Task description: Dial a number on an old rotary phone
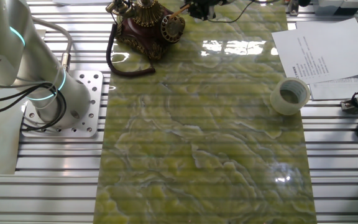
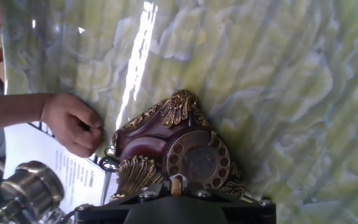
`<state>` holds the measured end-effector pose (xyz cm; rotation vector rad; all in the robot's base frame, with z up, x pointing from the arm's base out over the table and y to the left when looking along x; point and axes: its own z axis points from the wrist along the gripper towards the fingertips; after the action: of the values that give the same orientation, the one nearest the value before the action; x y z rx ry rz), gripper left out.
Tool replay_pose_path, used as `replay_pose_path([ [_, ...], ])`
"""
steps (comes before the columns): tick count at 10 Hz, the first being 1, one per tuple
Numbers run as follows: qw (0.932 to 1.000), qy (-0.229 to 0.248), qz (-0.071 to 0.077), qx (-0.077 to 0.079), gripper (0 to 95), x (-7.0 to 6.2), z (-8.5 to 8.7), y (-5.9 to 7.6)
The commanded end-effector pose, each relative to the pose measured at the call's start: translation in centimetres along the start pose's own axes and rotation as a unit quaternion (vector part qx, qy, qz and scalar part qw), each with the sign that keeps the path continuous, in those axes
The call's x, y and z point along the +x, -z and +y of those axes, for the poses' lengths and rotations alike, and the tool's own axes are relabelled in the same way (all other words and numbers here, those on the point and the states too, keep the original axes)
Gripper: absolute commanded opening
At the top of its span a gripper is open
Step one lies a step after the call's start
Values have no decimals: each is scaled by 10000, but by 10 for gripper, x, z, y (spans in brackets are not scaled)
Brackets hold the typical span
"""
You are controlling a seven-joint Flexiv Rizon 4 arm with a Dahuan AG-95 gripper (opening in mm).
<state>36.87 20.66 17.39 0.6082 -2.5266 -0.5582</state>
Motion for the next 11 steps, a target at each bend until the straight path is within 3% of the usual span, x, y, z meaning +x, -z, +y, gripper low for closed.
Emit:
replay_pose_path([
  [1, 10000, 10, -4, -2, 0, 0, 0, -3],
  [3, 10000, 35, -67, -14, 0, 1, 0, -3],
  [11, 10000, -74, -42, -29, 0, -1, 0, -6],
])
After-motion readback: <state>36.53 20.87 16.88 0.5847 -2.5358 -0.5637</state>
